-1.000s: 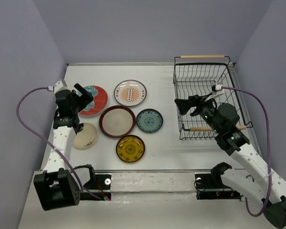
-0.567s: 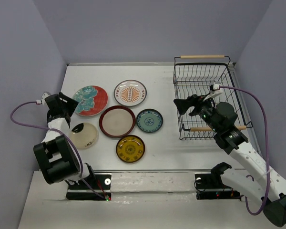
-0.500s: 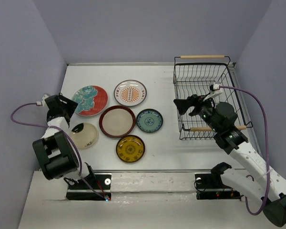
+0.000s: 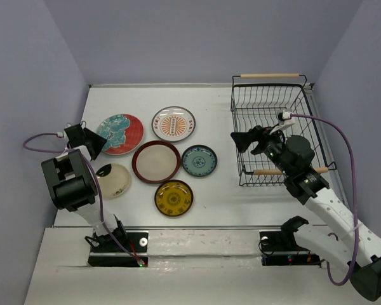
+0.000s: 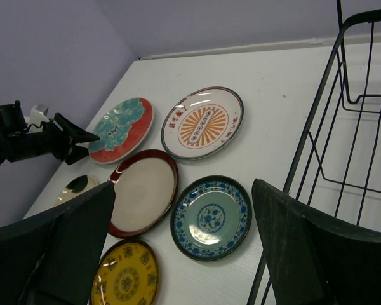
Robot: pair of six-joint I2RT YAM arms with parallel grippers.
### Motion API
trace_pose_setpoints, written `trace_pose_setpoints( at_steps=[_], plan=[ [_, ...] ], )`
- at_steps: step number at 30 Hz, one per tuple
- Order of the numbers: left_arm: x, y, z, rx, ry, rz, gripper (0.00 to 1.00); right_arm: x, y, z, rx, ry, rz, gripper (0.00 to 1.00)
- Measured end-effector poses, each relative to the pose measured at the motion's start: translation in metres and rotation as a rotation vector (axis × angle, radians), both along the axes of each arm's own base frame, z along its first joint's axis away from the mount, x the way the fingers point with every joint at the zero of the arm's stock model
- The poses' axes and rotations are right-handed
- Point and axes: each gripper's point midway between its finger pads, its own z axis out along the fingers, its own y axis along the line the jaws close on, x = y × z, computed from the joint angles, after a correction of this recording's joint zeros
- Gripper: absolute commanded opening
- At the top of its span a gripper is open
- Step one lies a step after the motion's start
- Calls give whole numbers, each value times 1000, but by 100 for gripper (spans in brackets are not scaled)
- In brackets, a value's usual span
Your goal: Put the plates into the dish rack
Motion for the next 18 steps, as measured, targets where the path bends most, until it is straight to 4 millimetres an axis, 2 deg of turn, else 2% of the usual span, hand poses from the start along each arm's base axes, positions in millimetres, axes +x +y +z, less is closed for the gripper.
trace_pose_setpoints(
  at_steps=[3, 8, 10, 13, 15, 18],
  plan=[
    [1, -1, -7, -7, 8, -8, 61, 0, 0, 0, 0, 0, 0, 93],
    [10, -1, -7, -15, -22, -19, 57, 1, 1, -2, -3, 5, 0, 92],
    [12, -2, -7, -23, -31, -21, 51, 2, 1, -4, -5, 9, 0, 92],
    [16, -1, -10, -33, -44, -17, 35, 2, 1, -4, -6, 11, 0, 92],
    [17, -1, -11, -48, -52, -18, 20, 2, 1, -4, -6, 11, 0, 92],
    [23, -4, -5, -83, -95, -33, 6, 2, 1, -4, -6, 11, 0, 91]
  ],
)
